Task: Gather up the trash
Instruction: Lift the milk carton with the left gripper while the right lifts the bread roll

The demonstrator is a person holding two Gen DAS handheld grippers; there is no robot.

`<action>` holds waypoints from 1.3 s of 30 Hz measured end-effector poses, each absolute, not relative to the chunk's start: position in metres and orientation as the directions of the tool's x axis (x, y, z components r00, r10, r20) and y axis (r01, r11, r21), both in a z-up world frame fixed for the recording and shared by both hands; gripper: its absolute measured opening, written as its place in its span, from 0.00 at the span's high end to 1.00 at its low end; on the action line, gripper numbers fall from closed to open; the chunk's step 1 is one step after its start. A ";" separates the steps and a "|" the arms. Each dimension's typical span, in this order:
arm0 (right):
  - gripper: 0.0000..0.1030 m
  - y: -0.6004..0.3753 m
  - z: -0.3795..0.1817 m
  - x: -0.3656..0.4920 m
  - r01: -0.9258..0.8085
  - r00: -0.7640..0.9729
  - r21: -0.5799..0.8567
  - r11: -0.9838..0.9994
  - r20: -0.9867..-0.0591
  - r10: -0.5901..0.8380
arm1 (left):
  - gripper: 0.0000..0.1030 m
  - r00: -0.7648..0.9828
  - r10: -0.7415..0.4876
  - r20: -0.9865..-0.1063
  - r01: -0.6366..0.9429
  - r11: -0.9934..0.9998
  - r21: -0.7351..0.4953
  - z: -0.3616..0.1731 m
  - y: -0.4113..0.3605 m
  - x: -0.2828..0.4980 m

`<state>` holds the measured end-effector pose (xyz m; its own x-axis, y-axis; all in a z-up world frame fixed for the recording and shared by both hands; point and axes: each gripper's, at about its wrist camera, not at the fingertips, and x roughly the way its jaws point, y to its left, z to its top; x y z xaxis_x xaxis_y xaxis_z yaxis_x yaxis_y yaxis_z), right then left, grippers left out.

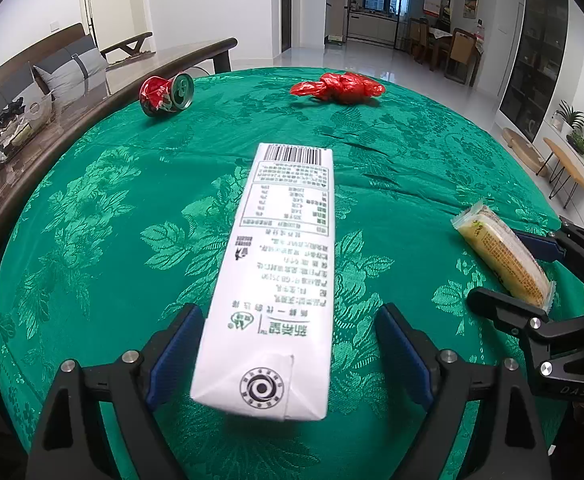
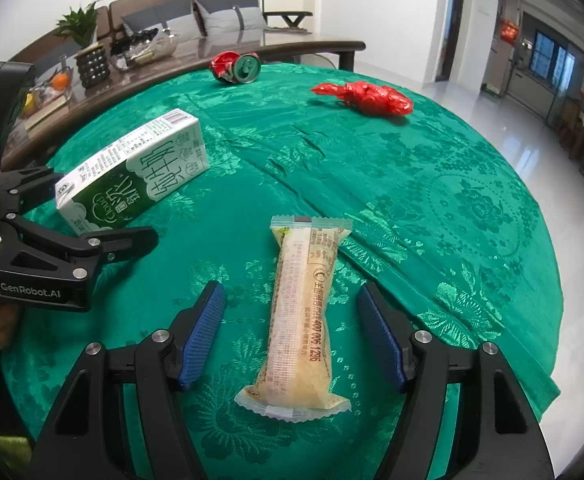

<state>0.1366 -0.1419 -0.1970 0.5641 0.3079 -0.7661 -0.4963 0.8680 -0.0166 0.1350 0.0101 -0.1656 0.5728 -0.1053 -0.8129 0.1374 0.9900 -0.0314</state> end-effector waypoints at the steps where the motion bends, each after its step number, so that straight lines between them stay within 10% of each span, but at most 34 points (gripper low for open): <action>1: 0.31 -0.142 -0.197 0.137 -0.496 0.564 -0.017 0.868 -0.766 0.308 | 0.11 0.573 -0.105 -0.813 0.137 0.990 -0.031 -0.166 0.010 0.135; 13: 0.29 -0.141 -0.197 0.137 -0.497 0.563 -0.017 0.868 -0.767 0.307 | 0.11 0.571 -0.107 -0.814 0.140 0.990 -0.032 -0.166 0.010 0.135; 24: 0.01 -0.130 -0.202 0.133 -0.523 0.500 -0.005 0.852 -0.812 0.302 | 0.10 0.542 -0.159 -0.825 0.208 0.977 -0.052 -0.165 0.013 0.139; 36: 0.29 -0.148 -0.174 0.143 -0.510 0.465 0.046 0.859 -0.825 0.320 | 0.13 0.569 -0.206 -0.796 0.256 0.964 -0.066 -0.146 0.020 0.150; 39: 0.49 -0.144 -0.178 0.146 -0.510 0.450 0.035 0.859 -0.841 0.302 | 0.33 0.558 -0.205 -0.804 0.262 0.963 -0.064 -0.148 0.017 0.152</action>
